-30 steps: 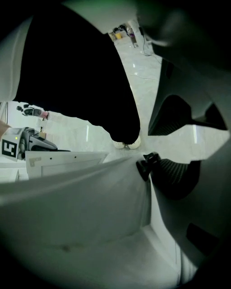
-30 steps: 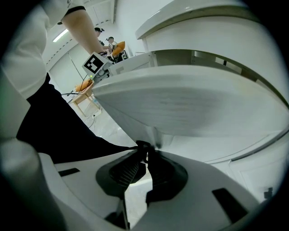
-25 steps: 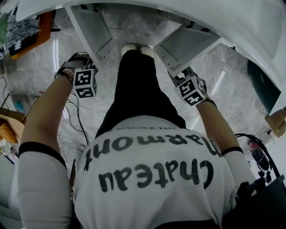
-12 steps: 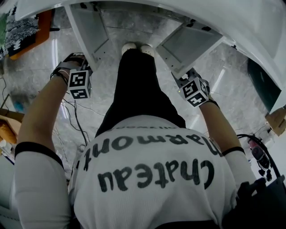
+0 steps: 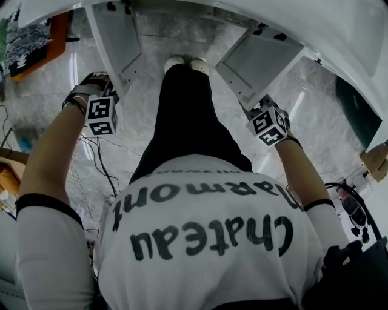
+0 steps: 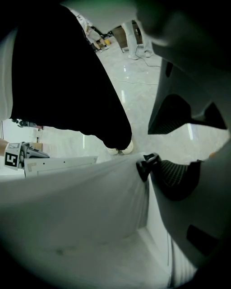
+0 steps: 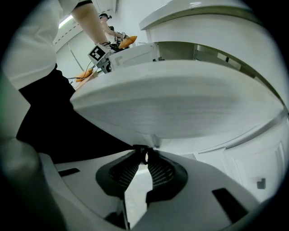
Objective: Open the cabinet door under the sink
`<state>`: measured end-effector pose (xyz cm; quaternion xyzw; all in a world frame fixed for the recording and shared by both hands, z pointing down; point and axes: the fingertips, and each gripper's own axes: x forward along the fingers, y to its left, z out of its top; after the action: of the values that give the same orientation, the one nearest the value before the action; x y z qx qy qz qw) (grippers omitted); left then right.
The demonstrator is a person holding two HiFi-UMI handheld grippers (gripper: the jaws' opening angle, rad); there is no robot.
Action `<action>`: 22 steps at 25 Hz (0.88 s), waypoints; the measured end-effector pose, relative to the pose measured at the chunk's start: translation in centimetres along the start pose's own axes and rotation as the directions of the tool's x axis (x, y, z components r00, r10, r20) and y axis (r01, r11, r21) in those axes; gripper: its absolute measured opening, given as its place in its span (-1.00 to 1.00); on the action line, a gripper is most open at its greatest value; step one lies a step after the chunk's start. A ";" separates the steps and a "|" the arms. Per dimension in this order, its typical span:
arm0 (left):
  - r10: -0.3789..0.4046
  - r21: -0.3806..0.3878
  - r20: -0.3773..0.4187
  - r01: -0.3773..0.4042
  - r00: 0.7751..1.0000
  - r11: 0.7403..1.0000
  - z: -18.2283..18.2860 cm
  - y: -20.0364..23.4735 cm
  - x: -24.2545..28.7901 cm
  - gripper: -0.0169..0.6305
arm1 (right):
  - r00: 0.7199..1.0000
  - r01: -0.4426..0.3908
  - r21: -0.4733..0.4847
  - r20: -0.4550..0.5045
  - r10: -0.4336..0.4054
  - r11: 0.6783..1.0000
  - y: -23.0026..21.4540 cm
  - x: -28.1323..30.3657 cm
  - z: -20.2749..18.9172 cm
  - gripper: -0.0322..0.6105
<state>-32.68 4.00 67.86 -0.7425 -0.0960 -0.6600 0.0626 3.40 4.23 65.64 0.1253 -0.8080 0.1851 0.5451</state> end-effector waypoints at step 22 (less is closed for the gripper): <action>-0.040 0.096 -0.036 0.044 0.999 0.994 -3.0 -1.3 -0.2 -0.40 | 0.998 0.000 -0.034 -0.056 -0.002 0.999 -0.2 -0.8 -2.5 -0.72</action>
<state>-35.86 4.57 67.94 -0.7250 -0.1424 -0.6683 0.0863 5.81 5.16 65.74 0.1111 -0.7955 0.1747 0.5695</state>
